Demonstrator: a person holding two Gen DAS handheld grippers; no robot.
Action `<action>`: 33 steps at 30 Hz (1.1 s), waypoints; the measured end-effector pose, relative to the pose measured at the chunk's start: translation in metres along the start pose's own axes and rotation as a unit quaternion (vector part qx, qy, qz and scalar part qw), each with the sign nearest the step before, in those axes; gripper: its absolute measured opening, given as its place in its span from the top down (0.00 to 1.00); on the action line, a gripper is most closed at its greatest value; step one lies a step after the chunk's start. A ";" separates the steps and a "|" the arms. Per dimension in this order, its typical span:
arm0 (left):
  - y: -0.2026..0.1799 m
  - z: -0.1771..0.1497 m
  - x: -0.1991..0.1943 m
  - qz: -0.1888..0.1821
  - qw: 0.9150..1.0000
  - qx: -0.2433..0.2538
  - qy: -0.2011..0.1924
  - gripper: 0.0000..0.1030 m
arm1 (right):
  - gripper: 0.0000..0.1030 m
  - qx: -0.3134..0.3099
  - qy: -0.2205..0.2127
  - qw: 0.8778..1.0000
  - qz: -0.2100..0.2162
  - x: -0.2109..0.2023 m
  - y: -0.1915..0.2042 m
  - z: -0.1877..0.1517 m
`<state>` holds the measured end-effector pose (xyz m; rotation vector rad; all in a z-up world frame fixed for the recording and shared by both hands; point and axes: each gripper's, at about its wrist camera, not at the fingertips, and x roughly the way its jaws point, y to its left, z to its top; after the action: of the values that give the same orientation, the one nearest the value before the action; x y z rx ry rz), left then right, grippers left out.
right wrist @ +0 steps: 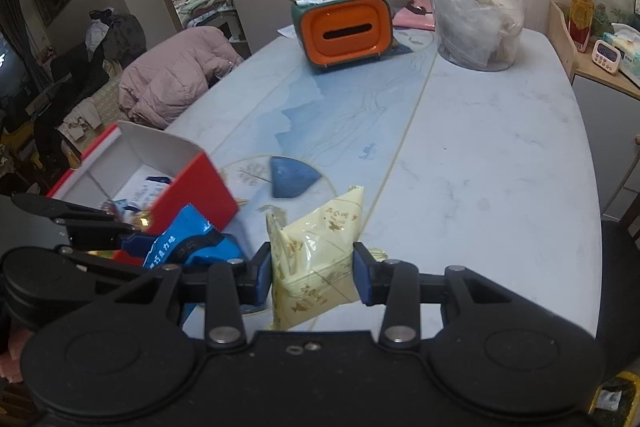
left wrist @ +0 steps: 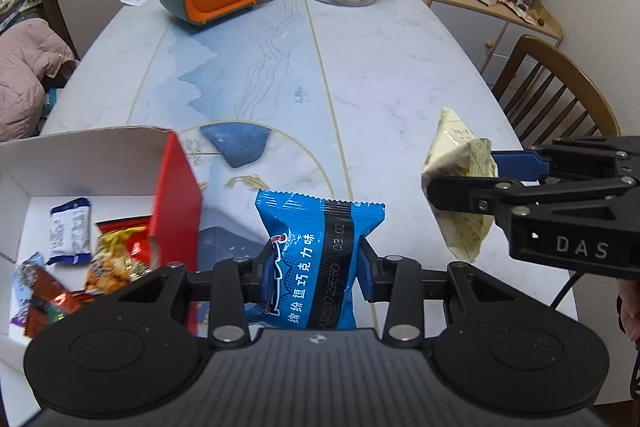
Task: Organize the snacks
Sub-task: 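Carry the blue packet and pale yellow bag over the red box with both grippers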
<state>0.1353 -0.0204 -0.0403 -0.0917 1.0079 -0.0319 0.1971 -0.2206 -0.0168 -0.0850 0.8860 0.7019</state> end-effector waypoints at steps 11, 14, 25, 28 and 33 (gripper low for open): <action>0.049 -0.017 -0.052 0.002 1.000 -0.007 -0.029 0.63 | 0.63 0.002 -0.021 1.000 0.002 -0.021 0.066 0.002; 0.069 -0.020 -0.063 0.005 0.999 -0.013 -0.035 0.63 | 0.63 -0.005 -0.024 1.000 0.007 -0.019 0.089 0.005; 0.147 -0.032 -0.090 0.026 0.998 -0.030 -0.051 0.63 | 0.63 -0.035 -0.023 0.999 0.017 0.011 0.167 0.023; 0.166 -0.034 -0.092 0.031 0.998 -0.034 -0.052 0.63 | 0.63 -0.040 -0.021 0.999 0.018 0.021 0.184 0.027; 0.196 -0.036 -0.090 0.042 0.997 -0.041 -0.051 0.63 | 0.63 -0.046 -0.015 0.999 0.018 0.042 0.205 0.033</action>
<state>0.0534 0.1788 -0.0014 -0.1246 0.9095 0.0904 0.1158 -0.0283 0.0174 -0.1405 0.8285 0.7750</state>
